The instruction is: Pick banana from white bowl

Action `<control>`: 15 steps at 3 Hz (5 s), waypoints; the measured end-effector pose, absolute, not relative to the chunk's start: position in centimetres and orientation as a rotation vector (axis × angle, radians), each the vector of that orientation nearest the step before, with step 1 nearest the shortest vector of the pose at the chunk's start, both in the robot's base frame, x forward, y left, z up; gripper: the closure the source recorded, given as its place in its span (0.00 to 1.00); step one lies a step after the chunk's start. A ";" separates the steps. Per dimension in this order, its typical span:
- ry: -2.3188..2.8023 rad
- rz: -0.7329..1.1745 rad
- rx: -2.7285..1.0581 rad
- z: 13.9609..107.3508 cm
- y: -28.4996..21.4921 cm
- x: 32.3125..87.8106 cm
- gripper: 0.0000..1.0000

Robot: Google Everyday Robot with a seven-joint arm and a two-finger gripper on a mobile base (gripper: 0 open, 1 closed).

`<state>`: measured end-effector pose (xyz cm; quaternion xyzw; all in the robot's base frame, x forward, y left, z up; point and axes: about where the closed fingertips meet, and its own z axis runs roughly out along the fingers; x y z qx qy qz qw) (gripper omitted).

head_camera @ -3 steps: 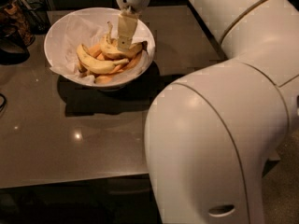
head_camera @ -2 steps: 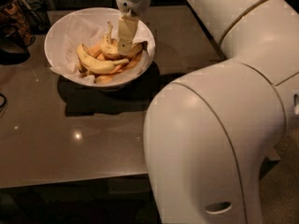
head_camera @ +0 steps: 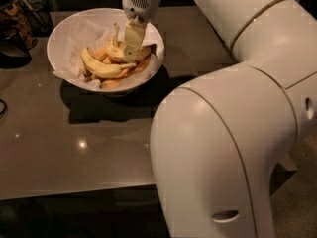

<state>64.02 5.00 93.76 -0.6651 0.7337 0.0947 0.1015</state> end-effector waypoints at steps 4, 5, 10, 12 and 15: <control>2.186 0.261 -1.970 93.4 4.6 64.1 1.00; 2.186 0.261 -1.970 93.4 4.6 64.1 1.00; 1.955 0.200 -1.883 98.3 3.3 63.0 1.00; 1.786 0.314 -1.871 100.0 3.2 60.3 1.00; 1.676 0.385 -1.847 102.6 4.0 57.6 1.00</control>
Offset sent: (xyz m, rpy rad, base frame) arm -0.0292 -0.0274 -0.0003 -0.0887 0.1159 0.0263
